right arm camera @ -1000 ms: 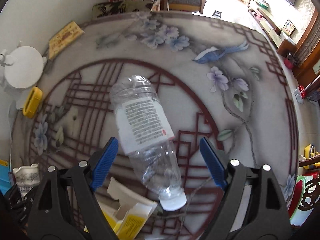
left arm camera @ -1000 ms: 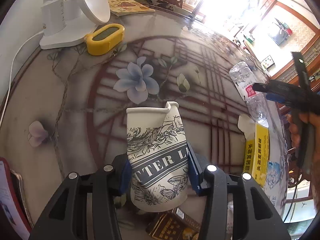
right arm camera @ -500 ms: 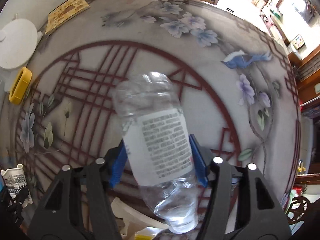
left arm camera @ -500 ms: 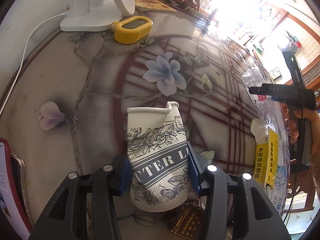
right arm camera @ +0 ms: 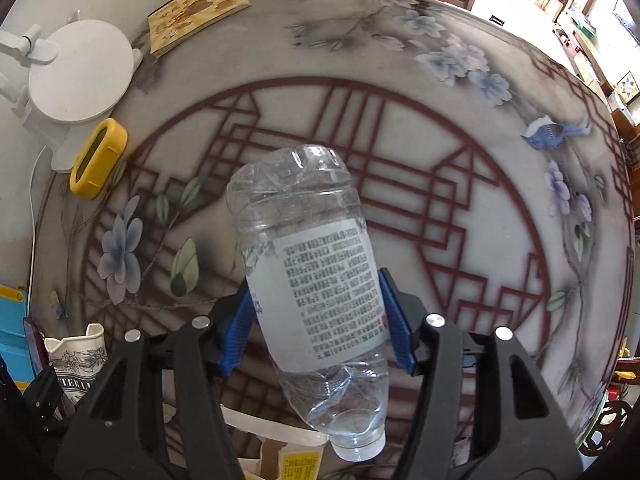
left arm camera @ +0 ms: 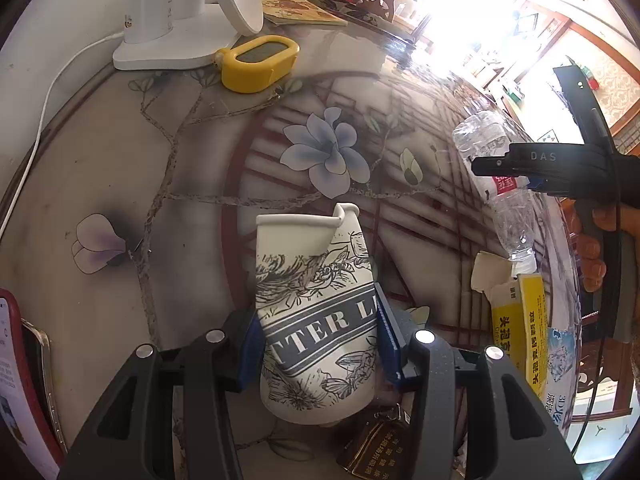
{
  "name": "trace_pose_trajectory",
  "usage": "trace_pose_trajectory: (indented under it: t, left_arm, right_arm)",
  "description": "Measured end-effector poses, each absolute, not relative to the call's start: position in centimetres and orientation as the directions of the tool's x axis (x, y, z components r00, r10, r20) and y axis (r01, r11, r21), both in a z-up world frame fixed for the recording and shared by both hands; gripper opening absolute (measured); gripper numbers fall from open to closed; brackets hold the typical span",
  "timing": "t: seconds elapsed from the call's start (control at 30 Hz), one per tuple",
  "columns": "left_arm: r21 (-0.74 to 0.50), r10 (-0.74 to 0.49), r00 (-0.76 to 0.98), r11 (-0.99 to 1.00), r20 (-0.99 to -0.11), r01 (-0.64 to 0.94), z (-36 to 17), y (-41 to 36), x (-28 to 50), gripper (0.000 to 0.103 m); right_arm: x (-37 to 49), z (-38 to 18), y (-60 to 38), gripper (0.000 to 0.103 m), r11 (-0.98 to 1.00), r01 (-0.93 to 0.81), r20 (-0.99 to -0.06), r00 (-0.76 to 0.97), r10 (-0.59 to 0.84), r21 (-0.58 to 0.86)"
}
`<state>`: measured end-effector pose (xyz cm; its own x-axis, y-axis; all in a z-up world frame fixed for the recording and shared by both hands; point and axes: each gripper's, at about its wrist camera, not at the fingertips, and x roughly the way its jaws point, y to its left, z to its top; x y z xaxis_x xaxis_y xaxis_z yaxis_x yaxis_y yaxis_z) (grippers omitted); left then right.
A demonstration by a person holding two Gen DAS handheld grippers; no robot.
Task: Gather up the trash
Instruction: 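Hold the cup and bottle while moving both tools over the table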
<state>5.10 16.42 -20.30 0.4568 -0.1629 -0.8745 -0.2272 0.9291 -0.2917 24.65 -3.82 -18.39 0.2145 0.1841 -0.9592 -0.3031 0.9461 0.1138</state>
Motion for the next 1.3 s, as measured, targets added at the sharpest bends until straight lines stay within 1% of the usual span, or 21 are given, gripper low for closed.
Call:
trace_pose_trajectory:
  t: [0.1,0.17,0.2,0.23,0.27,0.3,0.33,0.37,0.47,0.57,0.73,0.9,1.17,1.3]
  left_arm:
    - [-0.297,-0.167,0.457,0.927,-0.874,-0.231,-20.3,16.5,5.1,0.046]
    - [-0.299,-0.168,0.457,0.926,-0.874,-0.232,-20.3,16.5,5.1,0.046]
    - [-0.299,-0.168,0.457,0.926,-0.873,-0.230,-20.3,16.5,5.1,0.046]
    - [-0.300,-0.170,0.458,0.927,-0.872,-0.227,-20.3,16.4,5.0,0.046]
    - [-0.301,-0.171,0.458,0.926,-0.872,-0.226,-20.3,16.5,5.0,0.046]
    - [-0.302,-0.173,0.458,0.926,-0.872,-0.225,-20.3,16.5,5.0,0.046]
    - [-0.303,-0.174,0.458,0.926,-0.872,-0.225,-20.3,16.4,5.0,0.046]
    - [-0.303,-0.175,0.458,0.926,-0.871,-0.224,-20.3,16.4,5.0,0.046]
    - [-0.302,-0.173,0.458,0.927,-0.872,-0.223,-20.3,16.3,5.0,0.046]
    - [-0.305,-0.177,0.458,0.926,-0.871,-0.224,-20.3,16.3,5.0,0.046]
    - [-0.306,-0.174,0.463,0.924,-0.869,-0.228,-20.3,16.3,5.0,0.045]
    - [-0.310,-0.177,0.472,0.924,-0.863,-0.222,-20.0,16.0,4.8,0.045]
    - [-0.323,-0.190,0.498,0.925,-0.846,-0.197,-18.7,15.4,4.7,0.045]
    - [-0.333,-0.198,0.508,0.924,-0.838,-0.189,-18.2,15.4,4.7,0.045]
  right_arm:
    - [24.5,-18.5,-3.4,0.059,0.944,-0.310,-0.962,0.204,0.180,0.111]
    - [24.6,-18.5,-3.0,0.064,0.941,-0.322,-0.961,0.211,0.178,0.103]
    - [24.6,-18.4,-2.8,0.070,0.940,-0.328,-0.960,0.218,0.176,0.098]
    - [24.6,-18.4,-2.6,0.073,0.938,-0.333,-0.959,0.226,0.173,0.091]
    - [24.6,-18.4,-2.5,0.073,0.937,-0.341,-0.958,0.231,0.168,0.082]
    - [24.7,-18.5,-2.2,0.073,0.935,-0.346,-0.959,0.232,0.163,0.075]
    - [24.7,-18.7,-2.1,0.068,0.934,-0.350,-0.960,0.232,0.158,0.069]
    - [24.8,-18.7,-1.8,0.058,0.933,-0.353,-0.960,0.234,0.154,0.063]
    - [24.8,-18.6,-1.6,0.055,0.928,-0.370,-0.958,0.251,0.138,0.037]
    - [24.8,-17.8,-2.0,0.054,0.928,-0.371,-0.951,0.272,0.146,0.037]
    - [24.4,-15.0,-3.5,0.054,0.936,-0.352,-0.923,0.356,0.147,0.013]
    - [23.7,-11.7,-5.8,0.054,0.954,-0.297,-0.884,0.440,0.159,0.024]
    - [20.2,-6.7,-8.6,0.055,0.954,-0.197,-0.815,0.497,0.298,0.228]
    - [18.2,-5.6,-8.9,0.055,0.944,-0.180,-0.801,0.500,0.329,0.275]
